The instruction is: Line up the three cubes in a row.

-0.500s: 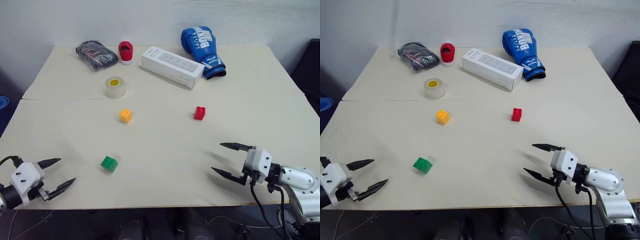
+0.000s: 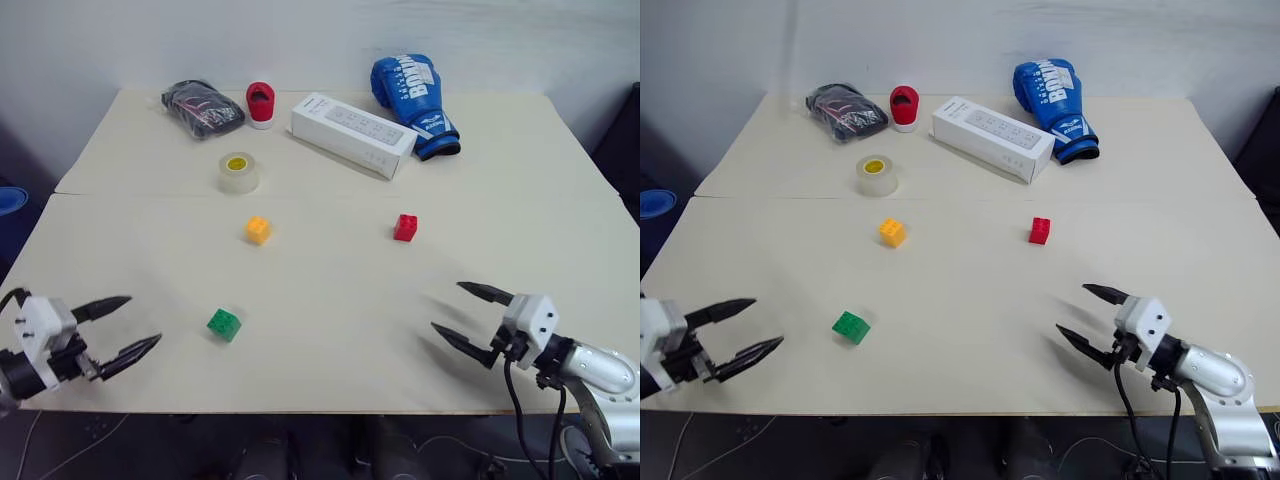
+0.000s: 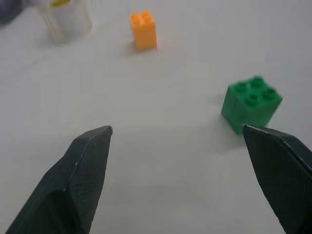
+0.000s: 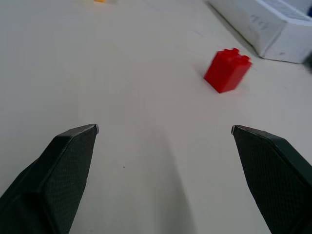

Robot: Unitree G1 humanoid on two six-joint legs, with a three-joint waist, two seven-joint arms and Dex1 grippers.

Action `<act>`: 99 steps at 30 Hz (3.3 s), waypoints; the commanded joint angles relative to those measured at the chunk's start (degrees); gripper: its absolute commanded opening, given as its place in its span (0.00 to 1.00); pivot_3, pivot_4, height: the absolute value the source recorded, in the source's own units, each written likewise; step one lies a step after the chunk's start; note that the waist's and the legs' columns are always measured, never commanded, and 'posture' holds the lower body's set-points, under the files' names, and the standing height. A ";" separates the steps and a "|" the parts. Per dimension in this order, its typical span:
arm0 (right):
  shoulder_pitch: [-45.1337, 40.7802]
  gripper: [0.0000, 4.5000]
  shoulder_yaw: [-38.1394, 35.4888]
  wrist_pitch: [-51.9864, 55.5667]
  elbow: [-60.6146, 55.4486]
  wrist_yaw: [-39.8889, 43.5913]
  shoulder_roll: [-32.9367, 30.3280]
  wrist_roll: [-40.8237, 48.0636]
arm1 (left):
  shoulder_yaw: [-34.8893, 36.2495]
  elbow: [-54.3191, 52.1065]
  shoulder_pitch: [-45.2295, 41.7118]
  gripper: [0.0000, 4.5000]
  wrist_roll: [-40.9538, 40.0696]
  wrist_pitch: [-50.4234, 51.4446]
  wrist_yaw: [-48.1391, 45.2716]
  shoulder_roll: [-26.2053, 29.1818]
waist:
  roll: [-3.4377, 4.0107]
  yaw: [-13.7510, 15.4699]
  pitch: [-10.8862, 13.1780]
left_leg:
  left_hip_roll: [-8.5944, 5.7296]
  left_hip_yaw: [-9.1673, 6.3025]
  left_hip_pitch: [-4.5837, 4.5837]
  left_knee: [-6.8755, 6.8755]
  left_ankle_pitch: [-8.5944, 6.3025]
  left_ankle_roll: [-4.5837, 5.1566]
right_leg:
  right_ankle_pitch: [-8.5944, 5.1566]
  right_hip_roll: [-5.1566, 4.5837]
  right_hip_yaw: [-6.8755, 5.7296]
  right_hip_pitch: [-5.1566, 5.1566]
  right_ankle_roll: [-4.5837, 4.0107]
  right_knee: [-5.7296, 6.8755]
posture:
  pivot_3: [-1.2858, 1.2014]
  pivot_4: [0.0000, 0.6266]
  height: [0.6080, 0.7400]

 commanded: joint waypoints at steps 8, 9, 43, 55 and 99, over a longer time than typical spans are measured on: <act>8.25 1.00 -6.02 -1.90 -3.56 -13.29 8.53 -4.28 | -10.13 -2.95 -10.51 0.99 -0.75 3.43 -4.57 1.11 | 0.07 -1.80 -0.04 | 0.02 0.18 0.10 -0.02 0.07 0.07 | 0.01 0.13 0.17 0.01 0.01 0.10 | 0.52 0.24 1.00; 6.65 1.00 -4.86 -1.13 -4.48 -14.87 9.35 -5.10 | -10.88 -2.50 -11.38 0.99 -0.36 3.13 -4.84 0.91 | 0.05 -2.08 -0.03 | 0.02 0.18 0.12 -0.02 0.09 0.05 | 0.01 0.13 0.18 0.01 0.02 0.13 | 0.52 0.24 1.00; -42.63 0.41 15.23 10.73 24.82 -50.46 33.99 -22.21 | -13.90 -5.49 -9.59 1.00 2.45 0.69 0.33 -3.46 | 0.07 -3.30 -0.04 | 0.04 0.13 -0.13 0.03 0.37 0.04 | -0.07 0.20 0.11 -0.28 -0.10 0.55 | 0.52 0.24 1.00; -38.43 0.32 19.44 10.05 6.12 12.68 10.77 4.43 | -14.40 -5.91 -9.97 1.00 0.47 2.02 -0.49 -3.38 | 0.11 -2.75 0.00 | 0.03 0.06 -0.12 0.02 0.30 0.19 | -0.04 0.18 0.06 -0.15 -0.04 0.40 | 0.52 0.24 1.00; -27.15 1.00 10.11 -10.88 21.37 44.88 -3.11 14.12 | 6.73 -2.54 11.01 1.00 -2.31 5.57 -3.26 -4.85 | 0.19 -1.69 0.11 | 0.03 -0.09 0.00 0.04 -0.06 -0.12 | -0.04 -0.05 -0.09 0.01 -0.06 0.04 | 0.52 0.24 1.00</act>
